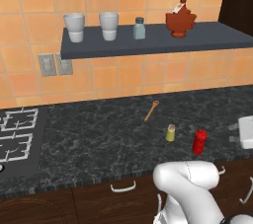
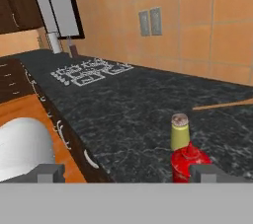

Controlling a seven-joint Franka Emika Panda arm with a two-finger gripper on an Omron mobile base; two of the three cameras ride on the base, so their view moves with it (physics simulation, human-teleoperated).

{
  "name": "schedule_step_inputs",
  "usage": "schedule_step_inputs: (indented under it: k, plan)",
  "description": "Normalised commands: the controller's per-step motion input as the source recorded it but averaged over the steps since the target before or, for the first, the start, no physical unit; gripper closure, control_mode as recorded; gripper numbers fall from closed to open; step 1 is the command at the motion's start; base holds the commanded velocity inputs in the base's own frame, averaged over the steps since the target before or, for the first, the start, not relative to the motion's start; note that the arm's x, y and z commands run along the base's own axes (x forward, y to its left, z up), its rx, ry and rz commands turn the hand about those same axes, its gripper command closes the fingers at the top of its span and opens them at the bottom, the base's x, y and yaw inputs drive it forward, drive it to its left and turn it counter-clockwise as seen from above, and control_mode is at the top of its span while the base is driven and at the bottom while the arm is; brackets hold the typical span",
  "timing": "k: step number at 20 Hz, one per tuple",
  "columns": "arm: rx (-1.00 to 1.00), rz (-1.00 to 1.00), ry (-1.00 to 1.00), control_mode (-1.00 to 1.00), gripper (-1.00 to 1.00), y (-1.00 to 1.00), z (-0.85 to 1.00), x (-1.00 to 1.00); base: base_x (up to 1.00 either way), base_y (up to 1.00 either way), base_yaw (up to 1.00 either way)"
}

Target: Put the shaker and condiment bottle from the counter next to their counterparts in the cabinet.

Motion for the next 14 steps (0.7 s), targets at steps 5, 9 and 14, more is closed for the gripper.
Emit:
schedule_step_inputs:
  k: [5,9,14]
  plan:
    - [0.0,0.07,-0.09,-1.0,-1.0,0.16,-0.31,0.0,0.0,0.0,0.0]
    - [-0.03,0.02,0.0,-1.0,-1.0,0.2,-0.53,0.28,0.0,0.0,0.0]
    - [0.0,0.02,0.05,-1.0,-1.0,0.01,-0.25,0.4,0.0,0.0,0.0]
